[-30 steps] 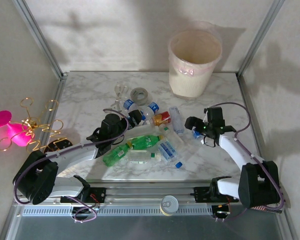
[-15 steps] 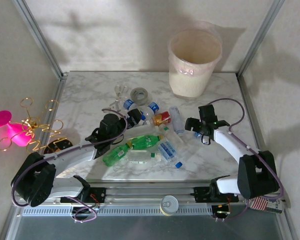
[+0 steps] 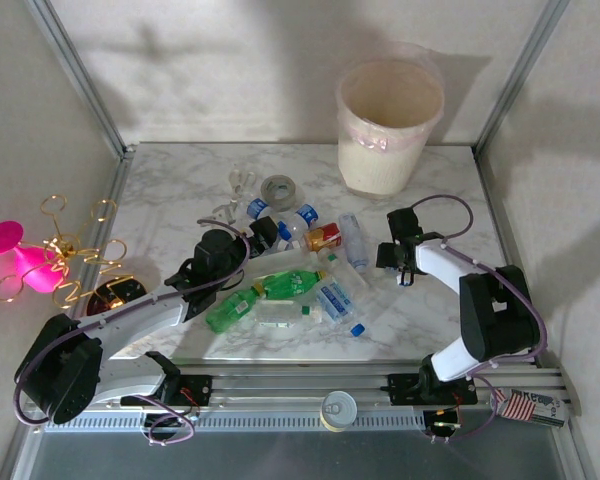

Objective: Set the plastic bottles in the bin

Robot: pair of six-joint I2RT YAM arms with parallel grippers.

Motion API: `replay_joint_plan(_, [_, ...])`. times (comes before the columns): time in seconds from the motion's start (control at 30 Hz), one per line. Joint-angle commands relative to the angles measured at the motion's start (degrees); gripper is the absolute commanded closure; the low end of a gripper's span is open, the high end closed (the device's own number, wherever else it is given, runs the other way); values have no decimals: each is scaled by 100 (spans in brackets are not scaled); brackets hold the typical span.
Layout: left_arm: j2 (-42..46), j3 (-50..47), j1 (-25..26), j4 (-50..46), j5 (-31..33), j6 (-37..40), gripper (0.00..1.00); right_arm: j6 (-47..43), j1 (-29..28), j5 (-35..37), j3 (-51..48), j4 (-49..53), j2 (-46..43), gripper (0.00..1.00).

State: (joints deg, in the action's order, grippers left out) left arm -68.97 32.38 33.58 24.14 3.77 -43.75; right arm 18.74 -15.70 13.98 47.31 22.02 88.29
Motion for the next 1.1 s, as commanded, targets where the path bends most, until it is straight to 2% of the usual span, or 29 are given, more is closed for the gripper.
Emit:
replay_joint_plan(0.0, [121, -95, -44, -59, 133, 9, 0, -61, -38, 206, 130, -66, 124, 22])
replay_joint_plan(0.2, [112, -92, -49, -52, 150, 11, 0, -41, -40, 237, 92, -101, 126, 34])
replay_joint_plan(0.4, [85, -109, -51, 18, 194, -15, 0, -27, -43, 53, 28, -209, -370, 41])
replay_joint_plan(0.67, [9, -106, -61, 133, 209, -11, 0, -87, -38, -1048, -239, -891, -1655, 47])
replay_joint_plan(0.83, [58, -172, -106, 168, 270, -8, 1, 15, -38, -1753, -60, -1214, -2337, 50])
replay_joint_plan(1.07, [459, -499, -253, 83, 404, -45, 0, 384, -39, -2738, 473, -2104, -2642, 52])
